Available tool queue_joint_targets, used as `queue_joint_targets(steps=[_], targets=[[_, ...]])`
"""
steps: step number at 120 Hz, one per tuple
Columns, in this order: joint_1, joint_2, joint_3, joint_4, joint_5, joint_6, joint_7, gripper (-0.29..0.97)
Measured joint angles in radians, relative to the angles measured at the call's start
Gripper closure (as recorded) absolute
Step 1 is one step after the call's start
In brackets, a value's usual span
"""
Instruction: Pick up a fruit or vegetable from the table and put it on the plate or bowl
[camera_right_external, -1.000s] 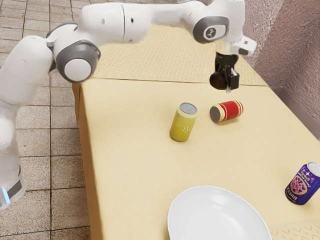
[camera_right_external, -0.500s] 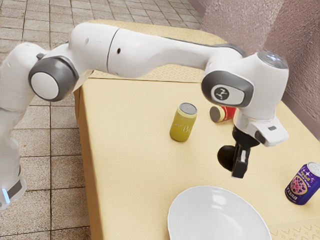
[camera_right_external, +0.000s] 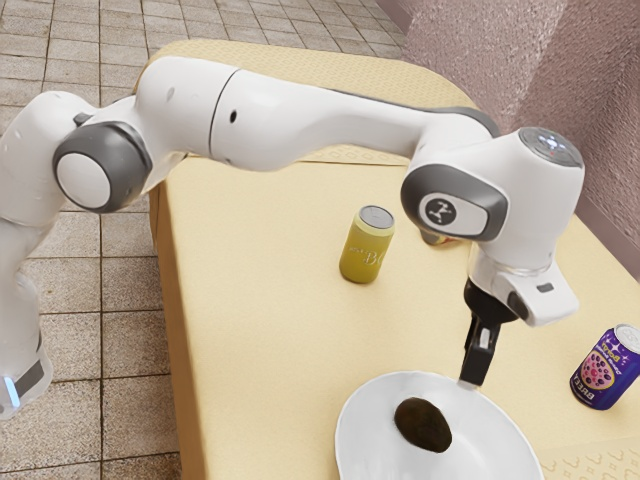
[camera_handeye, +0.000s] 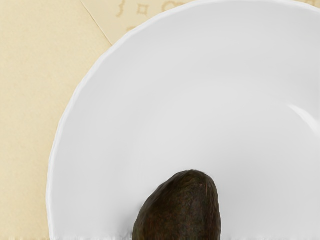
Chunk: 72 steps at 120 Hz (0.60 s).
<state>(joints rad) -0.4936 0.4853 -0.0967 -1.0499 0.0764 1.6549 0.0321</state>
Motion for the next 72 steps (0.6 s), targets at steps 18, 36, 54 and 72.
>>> queue_joint_targets(steps=[18, 36, 54, 72], targets=[[0.041, -0.042, 0.023, -0.006, 0.001, -0.004, 0.0, 0.03], [0.195, -0.096, 0.029, -0.007, 0.002, -0.018, 0.0, 0.01], [0.364, -0.165, 0.029, -0.008, 0.0, -0.051, 0.001, 0.0], [0.542, -0.183, 0.029, -0.009, -0.004, -0.084, 0.0, 0.0]])
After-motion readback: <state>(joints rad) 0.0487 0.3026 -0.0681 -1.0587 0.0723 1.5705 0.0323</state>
